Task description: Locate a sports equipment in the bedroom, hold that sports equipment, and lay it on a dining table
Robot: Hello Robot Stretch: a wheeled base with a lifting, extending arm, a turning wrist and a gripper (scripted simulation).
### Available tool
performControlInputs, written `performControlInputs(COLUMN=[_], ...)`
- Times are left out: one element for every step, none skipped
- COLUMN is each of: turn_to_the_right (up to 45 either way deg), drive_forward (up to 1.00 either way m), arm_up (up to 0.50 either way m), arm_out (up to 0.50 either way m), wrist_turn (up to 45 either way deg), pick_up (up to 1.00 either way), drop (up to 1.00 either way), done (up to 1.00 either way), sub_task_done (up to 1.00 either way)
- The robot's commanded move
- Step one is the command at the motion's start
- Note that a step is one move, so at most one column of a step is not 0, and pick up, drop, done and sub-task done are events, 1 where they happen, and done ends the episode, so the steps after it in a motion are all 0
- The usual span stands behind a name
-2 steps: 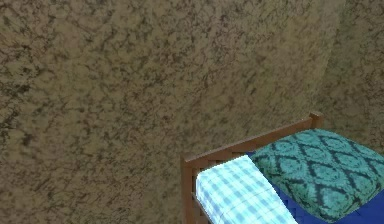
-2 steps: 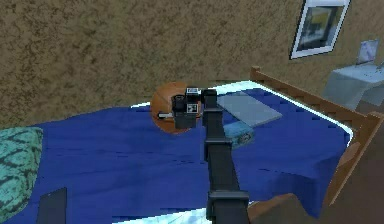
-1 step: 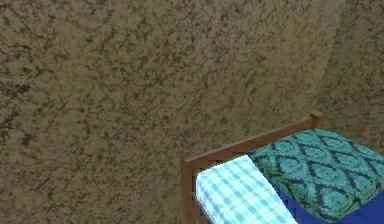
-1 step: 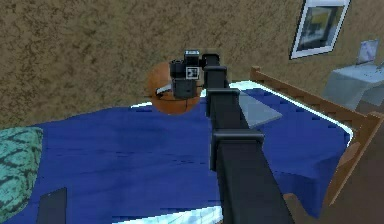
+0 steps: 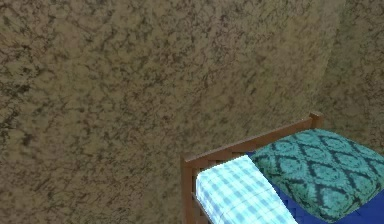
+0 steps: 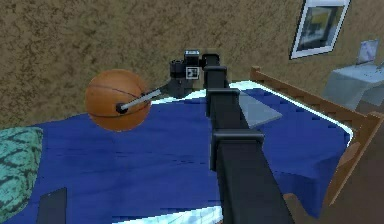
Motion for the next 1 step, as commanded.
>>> performControlInputs(turn_to_the_right=[0.0], drive_forward=[0.00], arm_up=[0.00], arm_out=[0.00], wrist_turn=[-45.0], pick_up=[0.00], drop=[0.00], done=[0.00], sub_task_done=[0.00])
